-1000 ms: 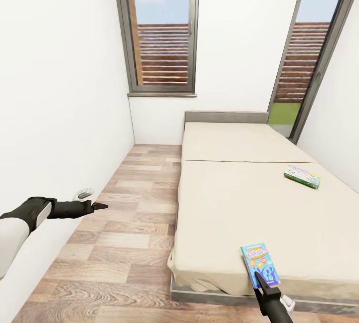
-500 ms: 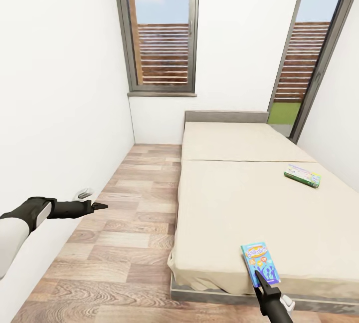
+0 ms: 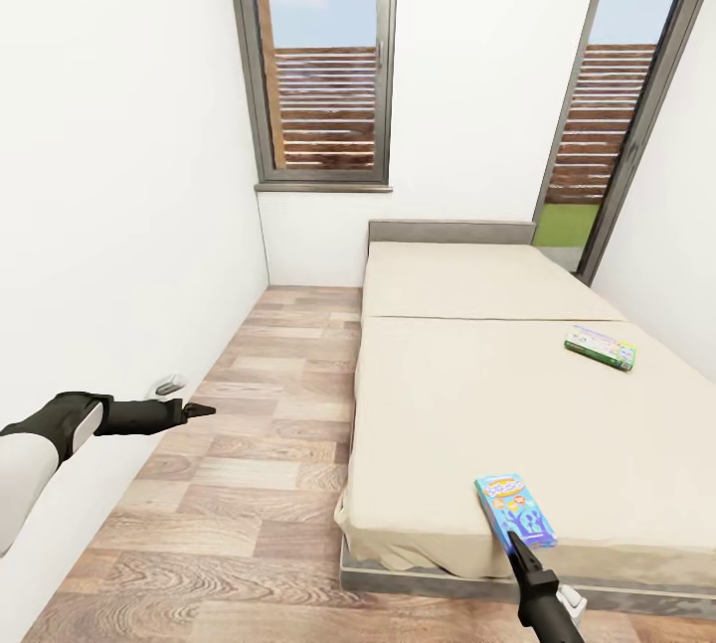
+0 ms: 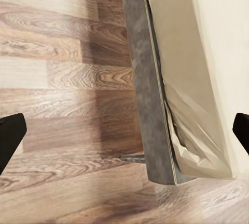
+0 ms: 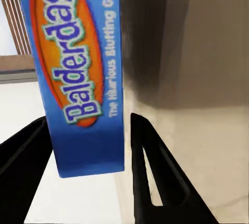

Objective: Put all the toys in the child's room - the three board games (two on the bed and one on the table), the two jigsaw puzzles on the table, and the tennis ball on the table - inside the toy box on the table in the child's room.

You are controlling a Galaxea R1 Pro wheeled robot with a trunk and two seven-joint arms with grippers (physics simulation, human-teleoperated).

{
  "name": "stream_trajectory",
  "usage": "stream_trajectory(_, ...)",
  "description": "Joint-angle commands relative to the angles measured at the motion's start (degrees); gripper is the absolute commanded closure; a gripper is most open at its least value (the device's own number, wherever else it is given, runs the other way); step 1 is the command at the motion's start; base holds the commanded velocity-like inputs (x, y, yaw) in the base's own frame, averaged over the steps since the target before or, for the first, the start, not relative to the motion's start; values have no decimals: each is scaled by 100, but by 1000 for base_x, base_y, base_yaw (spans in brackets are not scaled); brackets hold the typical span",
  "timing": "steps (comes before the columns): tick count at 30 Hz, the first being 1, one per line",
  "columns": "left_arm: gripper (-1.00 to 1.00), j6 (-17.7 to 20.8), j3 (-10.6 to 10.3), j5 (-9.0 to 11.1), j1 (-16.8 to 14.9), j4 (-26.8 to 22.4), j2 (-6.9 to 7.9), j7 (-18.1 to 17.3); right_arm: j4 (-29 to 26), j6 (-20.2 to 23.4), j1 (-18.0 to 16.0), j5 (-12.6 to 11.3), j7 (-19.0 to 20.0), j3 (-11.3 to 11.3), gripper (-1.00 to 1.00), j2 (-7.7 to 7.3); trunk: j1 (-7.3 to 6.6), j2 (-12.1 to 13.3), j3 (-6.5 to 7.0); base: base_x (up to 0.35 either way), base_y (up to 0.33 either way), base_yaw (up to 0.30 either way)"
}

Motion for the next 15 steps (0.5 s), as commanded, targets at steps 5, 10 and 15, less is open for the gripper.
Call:
stream_trajectory(5,-100,34,49,-54,-3,-6,-1,-26,4,57,-2,-52,8,-5,100,-1,-1,-2,-6,-1,0,0)
stream_trajectory(10,-100,35,49,-54,-3,-6,-1,-26,4,57,-1,-51,8,-5,100,-1,-1,-2,-6,0,0,0)
stream_trajectory(15,-100,50,49,-52,-3,-6,0,-26,4,57,-1,-54,8,-5,100,-1,-45,78,30,0,0,0)
